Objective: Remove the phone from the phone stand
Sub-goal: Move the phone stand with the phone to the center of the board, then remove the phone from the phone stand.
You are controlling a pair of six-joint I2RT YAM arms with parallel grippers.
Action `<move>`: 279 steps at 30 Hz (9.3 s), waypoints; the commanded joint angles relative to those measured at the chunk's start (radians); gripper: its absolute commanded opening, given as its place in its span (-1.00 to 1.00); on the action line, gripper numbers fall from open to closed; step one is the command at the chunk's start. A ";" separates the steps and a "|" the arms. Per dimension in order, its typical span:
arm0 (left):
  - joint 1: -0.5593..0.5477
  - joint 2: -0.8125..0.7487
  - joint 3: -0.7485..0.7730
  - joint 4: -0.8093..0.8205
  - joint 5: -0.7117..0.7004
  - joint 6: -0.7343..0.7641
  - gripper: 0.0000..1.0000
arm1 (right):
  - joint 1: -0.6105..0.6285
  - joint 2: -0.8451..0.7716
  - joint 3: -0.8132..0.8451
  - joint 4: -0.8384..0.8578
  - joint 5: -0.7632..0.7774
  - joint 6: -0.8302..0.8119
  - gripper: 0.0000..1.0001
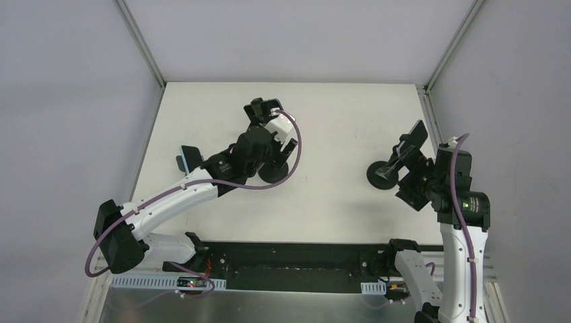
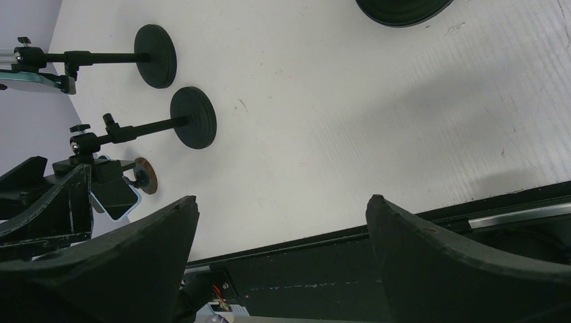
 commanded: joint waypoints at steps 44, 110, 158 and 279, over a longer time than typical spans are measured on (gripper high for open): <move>-0.116 -0.220 -0.095 -0.012 0.796 -0.021 -1.00 | 0.005 -0.017 -0.053 0.057 -0.026 0.023 0.99; 0.071 -0.057 -0.036 -0.113 1.354 0.383 -1.00 | 0.651 -0.062 -0.403 0.911 0.171 -0.241 0.96; 0.071 -0.050 -0.048 -0.108 1.395 0.386 -1.00 | 0.931 0.242 -0.369 1.110 -0.245 -0.859 -0.05; -0.124 -0.249 -0.371 -0.088 1.400 0.004 -1.00 | 0.934 0.255 -0.418 1.387 0.404 -0.790 -1.00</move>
